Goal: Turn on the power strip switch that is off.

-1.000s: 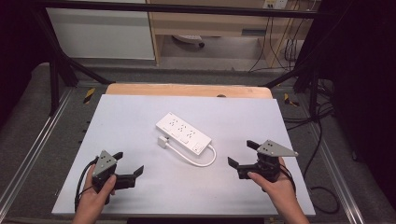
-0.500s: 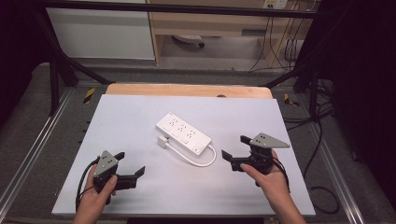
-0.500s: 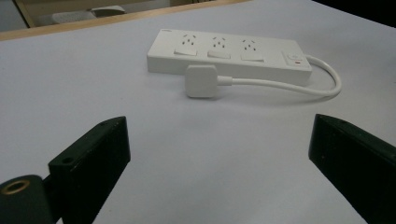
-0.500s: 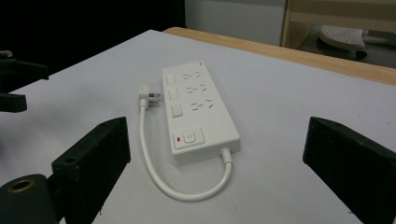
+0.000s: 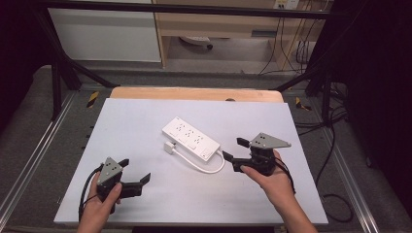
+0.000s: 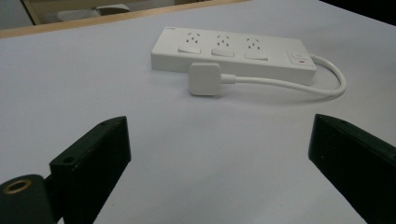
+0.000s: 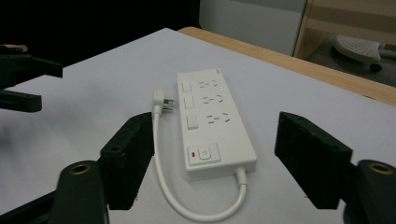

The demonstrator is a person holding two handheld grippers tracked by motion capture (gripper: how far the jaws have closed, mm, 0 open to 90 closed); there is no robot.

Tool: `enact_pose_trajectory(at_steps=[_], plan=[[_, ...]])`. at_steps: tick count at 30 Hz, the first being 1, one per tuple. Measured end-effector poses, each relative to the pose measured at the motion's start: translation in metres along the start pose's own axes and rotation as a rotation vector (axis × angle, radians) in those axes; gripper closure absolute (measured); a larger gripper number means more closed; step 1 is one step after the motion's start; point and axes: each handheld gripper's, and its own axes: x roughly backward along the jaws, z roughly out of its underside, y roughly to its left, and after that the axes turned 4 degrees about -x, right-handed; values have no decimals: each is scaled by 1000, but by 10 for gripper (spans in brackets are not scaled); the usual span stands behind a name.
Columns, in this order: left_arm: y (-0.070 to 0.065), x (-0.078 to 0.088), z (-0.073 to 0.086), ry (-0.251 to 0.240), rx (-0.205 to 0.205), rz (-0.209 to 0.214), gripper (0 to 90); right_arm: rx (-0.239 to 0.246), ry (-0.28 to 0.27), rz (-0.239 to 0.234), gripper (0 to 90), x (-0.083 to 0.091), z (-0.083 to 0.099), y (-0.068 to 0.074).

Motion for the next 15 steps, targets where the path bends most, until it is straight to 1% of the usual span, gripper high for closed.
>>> enact_pose_trajectory(at_steps=[1, 3, 4, 5, 6, 7, 8, 10, 11, 13, 15], plan=[[0, 0, 0, 1, -4, -1, 57, 0, 0, 0, 330, 0, 0, 0], [1, 0, 0, 5, -9, -3, 57, 16, -5, -6, 372, -4, -2, 2], [1, 0, 0, 2, -4, -6, 58, 25, -8, -10, 429, -9, -2, 3], [1, 0, 0, 0, -2, -7, 57, 27, -9, -11, 449, -12, -2, 3], [2, -1, 1, 2, -4, -8, 57, 27, -9, -11, 449, -12, -2, 3], [2, 0, 1, 6, -5, -8, 58, 30, -9, -7, 474, -15, -2, 3], [2, 0, 1, 4, -5, -8, 59, 32, -10, -3, 519, -19, -2, 2], [2, 0, 1, 2, -8, -8, 57, 35, -25, 1, 568, -21, -3, 2], [2, 0, 1, 2, -8, -8, 57, 35, -25, 1, 568, -21, -3, 2], [3, 0, 1, 6, -11, -7, 57, 39, -45, 8, 594, -21, -3, 2], [3, 0, 1, 9, -11, -9, 57, 32, -48, 14, 598, -23, -4, 1]])
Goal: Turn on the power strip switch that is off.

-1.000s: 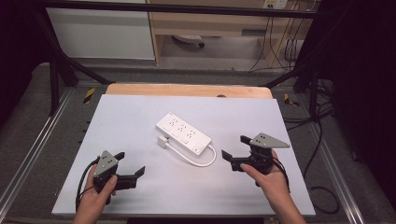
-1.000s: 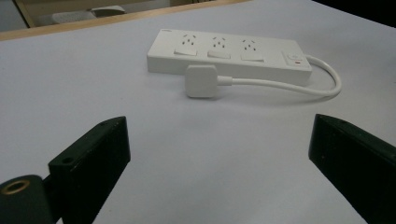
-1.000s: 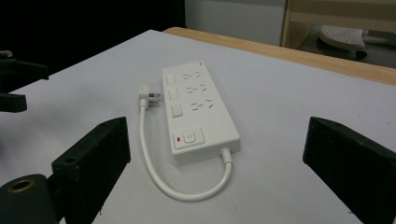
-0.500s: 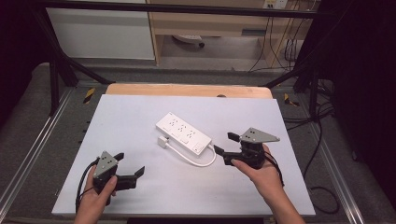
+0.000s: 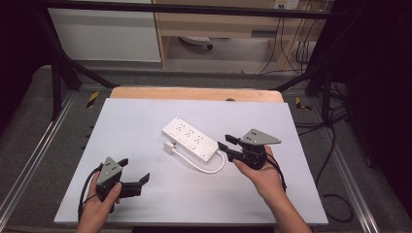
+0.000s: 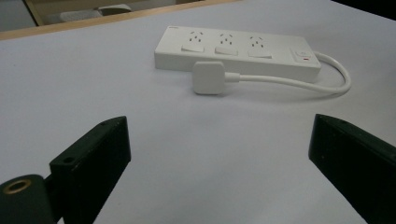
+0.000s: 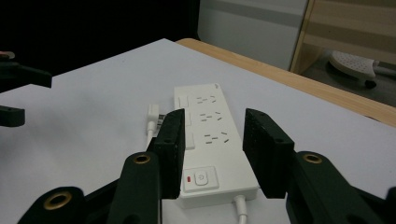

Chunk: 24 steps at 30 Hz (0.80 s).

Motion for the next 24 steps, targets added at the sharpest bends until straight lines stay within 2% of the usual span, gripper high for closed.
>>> enact_pose_trajectory(at_steps=[2, 10, 15, 24], plan=[[0, 0, 0, -1, -1, 0, 57, -5, -8, 8, 621, -1, 0, -1], [1, 0, 1, 2, 4, -7, 58, -24, -48, -11, 716, -9, -1, -2], [1, 0, 1, 4, 2, -7, 58, -5, -48, -18, 760, -15, -3, 1], [1, 0, 1, 5, 2, -8, 59, -4, -49, -27, 835, -22, -7, 4]])
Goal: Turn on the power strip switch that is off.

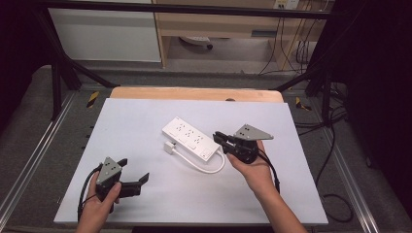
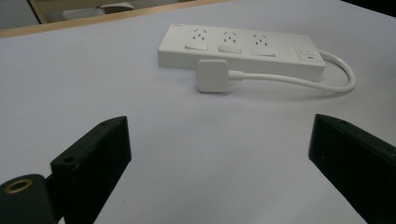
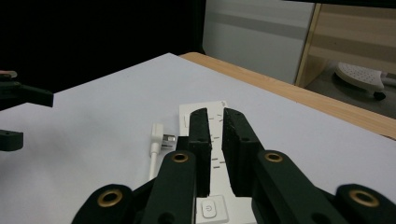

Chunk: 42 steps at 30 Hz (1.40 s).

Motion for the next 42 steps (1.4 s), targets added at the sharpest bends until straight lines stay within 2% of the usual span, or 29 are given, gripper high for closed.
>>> enact_pose_trajectory(at_steps=[1, 5, 16, 30, 42], plan=[[0, 0, 0, 0, 0, 0, 59, -2, -1, 16, 852, -1, -1, 0], [0, 0, 0, 0, 0, 0, 59, -11, -10, 33, 876, -4, -4, -1], [0, 0, 0, 0, -2, 1, 60, -15, -10, 18, 893, -16, -3, 2], [0, 1, -1, -6, 0, 1, 60, 2, 22, -2, 900, -36, 2, 10], [0, 1, -1, -8, 1, -1, 60, 4, 50, -3, 900, -47, 7, 11]])
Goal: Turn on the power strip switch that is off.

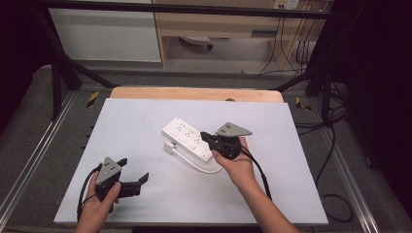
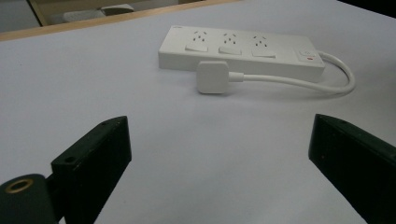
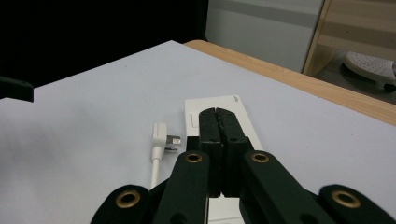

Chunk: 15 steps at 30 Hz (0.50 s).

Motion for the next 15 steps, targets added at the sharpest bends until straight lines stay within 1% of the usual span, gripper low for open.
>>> enact_pose_trajectory(at_steps=[8, 15], plan=[[0, 0, 0, 0, -2, -1, 60, 1, 18, -3, 900, -6, 3, 1], [0, 1, 0, -1, -3, 0, 60, 11, 47, -9, 900, -14, 6, 4]])
